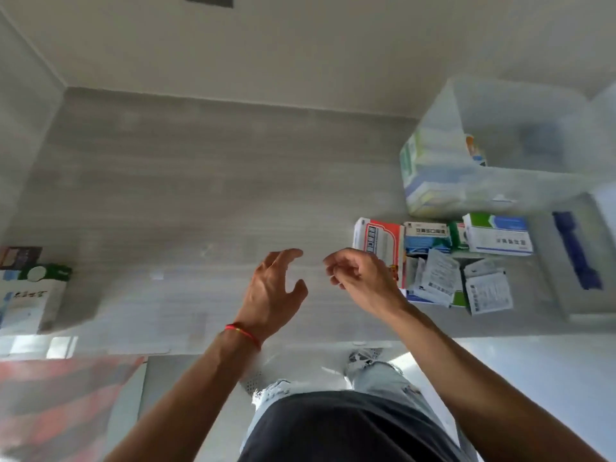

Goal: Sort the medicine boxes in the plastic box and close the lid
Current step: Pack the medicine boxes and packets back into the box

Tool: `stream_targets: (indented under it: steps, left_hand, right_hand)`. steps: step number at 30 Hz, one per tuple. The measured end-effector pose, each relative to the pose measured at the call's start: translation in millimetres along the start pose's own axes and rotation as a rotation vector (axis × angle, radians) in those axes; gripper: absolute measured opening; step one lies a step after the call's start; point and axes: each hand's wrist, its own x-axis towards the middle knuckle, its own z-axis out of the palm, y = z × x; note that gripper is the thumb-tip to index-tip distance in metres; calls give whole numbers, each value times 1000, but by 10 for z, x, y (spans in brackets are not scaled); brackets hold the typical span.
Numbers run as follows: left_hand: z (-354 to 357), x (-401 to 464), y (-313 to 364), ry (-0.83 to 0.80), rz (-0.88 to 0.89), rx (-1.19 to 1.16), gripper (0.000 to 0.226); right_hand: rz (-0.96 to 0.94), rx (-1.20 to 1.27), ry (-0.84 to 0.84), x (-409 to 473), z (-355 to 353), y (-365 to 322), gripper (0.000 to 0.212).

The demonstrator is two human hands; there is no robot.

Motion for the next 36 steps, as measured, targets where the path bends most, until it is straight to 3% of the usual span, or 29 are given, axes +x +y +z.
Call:
stream_targets:
  steps: [4,10,14,18,23,26,29,33,36]
  left_hand:
    - [548,284,365,-132,-5,78,62]
    - [1316,873,869,-276,-185,395,116]
    - [1671,1086,1026,-189,-349,392,114]
    - [1826,1200,1029,-182,-431,440,122]
    - [1748,1239,1129,-117,-476,416,121]
    - [1499,1145,1265,-77,-441,284,116]
    - [1112,985,1539,-140,-306,159,113]
    - [722,919,2170,-279,11,35,112]
    - [698,1148,2615,-270,182,-75,110]
  right_hand:
    - [9,-28,118,-149,-674,654,14]
    - [-97,-96,81,-194,-1525,1449,7]
    - [-137,-72,1,-90,-1857,1619,7]
    - [-176,-45,-28,32,-2067,1639,31]
    - [-174,-6,-22,80,-2180,1635,19]
    - [-178,-5,-28,80,-2190,1550,21]
    - [-163,104,-18,40,-2227,1256,26]
    - [-93,394,-125,-37,-2488,736,59]
    - [-125,526,-178,-94,-2905,483,46]
